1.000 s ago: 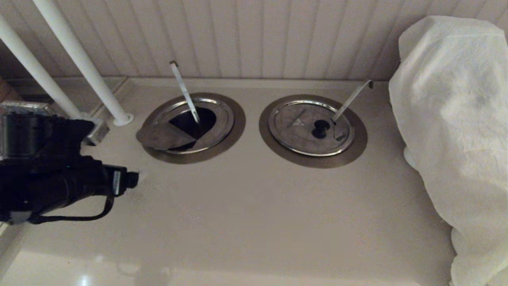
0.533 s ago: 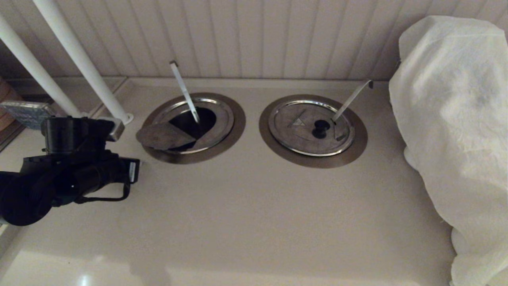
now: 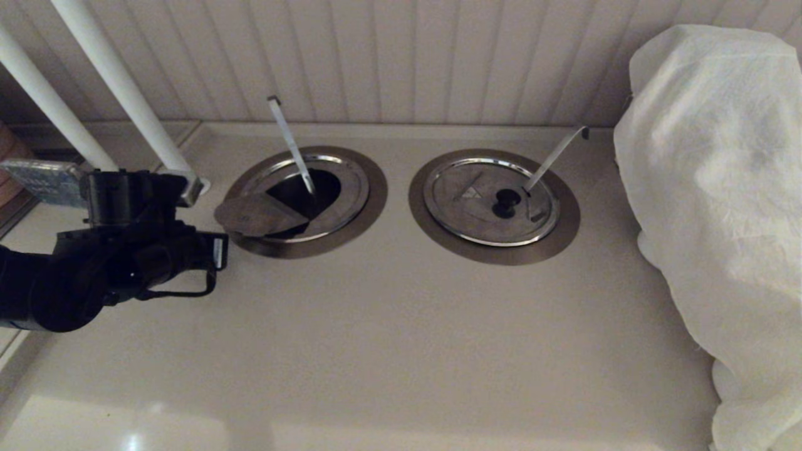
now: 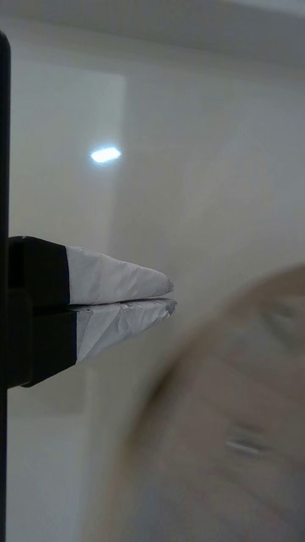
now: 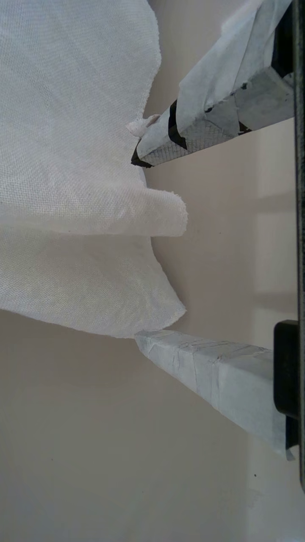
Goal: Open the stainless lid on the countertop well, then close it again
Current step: Close the lid
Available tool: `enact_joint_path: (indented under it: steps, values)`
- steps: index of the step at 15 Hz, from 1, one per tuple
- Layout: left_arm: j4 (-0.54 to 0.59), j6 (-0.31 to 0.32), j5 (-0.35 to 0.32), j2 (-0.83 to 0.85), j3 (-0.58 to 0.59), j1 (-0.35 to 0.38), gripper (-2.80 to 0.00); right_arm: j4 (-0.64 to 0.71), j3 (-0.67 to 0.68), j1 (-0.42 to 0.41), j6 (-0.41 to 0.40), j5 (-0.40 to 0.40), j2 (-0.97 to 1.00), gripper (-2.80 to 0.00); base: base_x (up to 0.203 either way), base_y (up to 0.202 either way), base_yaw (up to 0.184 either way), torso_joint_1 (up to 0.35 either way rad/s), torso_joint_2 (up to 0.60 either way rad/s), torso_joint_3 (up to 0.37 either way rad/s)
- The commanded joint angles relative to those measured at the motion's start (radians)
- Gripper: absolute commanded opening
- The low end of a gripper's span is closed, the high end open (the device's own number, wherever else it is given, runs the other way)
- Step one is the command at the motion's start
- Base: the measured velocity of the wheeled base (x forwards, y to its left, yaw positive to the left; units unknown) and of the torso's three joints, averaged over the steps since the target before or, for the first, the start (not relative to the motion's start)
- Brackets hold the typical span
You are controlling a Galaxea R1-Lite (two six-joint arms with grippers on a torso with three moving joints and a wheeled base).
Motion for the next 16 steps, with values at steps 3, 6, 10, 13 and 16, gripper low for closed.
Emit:
enact_joint_path:
  steps: [3,6,10,13,16]
  values:
    - [-0.032,-0.065,-0.003,0.092,-0.101,-0.001,-2.8,0.0,0.002,0.0,0.0,-0.001,-0.002,0.0,0.0,0.0,0.0,0.0,0.0,0.0]
    - [-0.031,-0.194,-0.003,0.111,-0.207,-0.005,-2.8,0.0,0.002,0.0,0.0,-0.001,-0.002,0.0,0.0,0.0,0.0,0.0,0.0,0.0]
    - [-0.034,-0.297,-0.002,0.188,-0.33,-0.019,-2.8,0.0,0.002,0.0,0.0,-0.001,-0.002,0.0,0.0,0.0,0.0,0.0,0.0,0.0]
    - [-0.032,-0.327,0.005,0.234,-0.453,-0.046,-2.8,0.0,0.002,0.0,0.0,0.0,-0.002,0.0,0.0,0.0,0.0,0.0,0.0,0.0]
    - [-0.033,-0.339,0.079,0.262,-0.511,-0.104,-2.8,0.0,0.002,0.0,0.0,-0.001,-0.002,0.0,0.0,0.0,0.0,0.0,0.0,0.0]
